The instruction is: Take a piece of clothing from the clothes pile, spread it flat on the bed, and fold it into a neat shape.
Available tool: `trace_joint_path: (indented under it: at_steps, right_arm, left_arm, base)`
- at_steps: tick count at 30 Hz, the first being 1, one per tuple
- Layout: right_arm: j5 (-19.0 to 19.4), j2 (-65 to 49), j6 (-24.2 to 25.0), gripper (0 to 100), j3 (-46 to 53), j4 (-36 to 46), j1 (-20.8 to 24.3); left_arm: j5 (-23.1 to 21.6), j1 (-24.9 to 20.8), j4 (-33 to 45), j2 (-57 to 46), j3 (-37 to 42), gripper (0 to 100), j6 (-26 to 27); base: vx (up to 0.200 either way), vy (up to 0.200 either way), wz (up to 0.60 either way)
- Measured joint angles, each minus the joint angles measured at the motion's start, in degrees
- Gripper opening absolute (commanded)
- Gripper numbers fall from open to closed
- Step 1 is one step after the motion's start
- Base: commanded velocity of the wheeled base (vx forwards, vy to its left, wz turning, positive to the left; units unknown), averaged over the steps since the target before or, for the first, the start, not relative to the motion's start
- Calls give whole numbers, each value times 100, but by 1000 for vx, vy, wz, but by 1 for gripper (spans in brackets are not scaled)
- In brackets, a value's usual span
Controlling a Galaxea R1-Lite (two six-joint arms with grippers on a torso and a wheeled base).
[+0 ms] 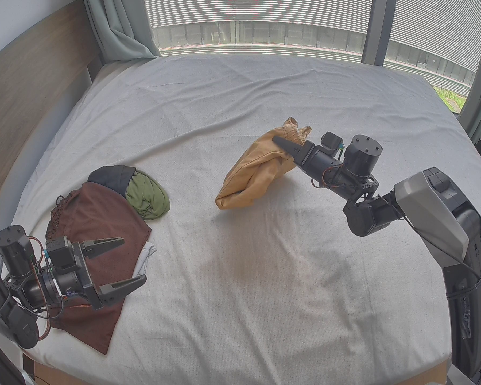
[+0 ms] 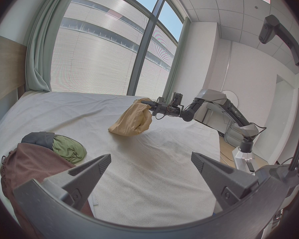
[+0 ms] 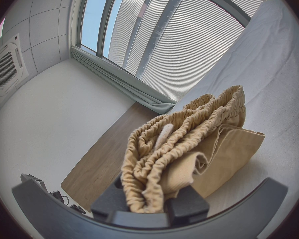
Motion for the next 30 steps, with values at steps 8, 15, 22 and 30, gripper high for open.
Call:
trace_joint_path:
  at_steps: [8,15,22,30]
  right_arm:
    - [4,68,91,0,-917,391,20]
    - [9,345,123,0,-1782,766,13]
    - [-10,926,140,0,-1965,829,-110]
    - [-32,1012,129,0,-713,473,-228]
  left_arm:
    - [-17,-2,-2,39,2,100,2]
    - [-28,6,-2,83,2,100,11]
    - [-55,33,-2,118,2,100,20]
    - [-60,33,-5,118,6,100,20]
  base:
    - [0,0,0]
    - [0,0,0]
    - [0,0,0]
    - [0,0,0]
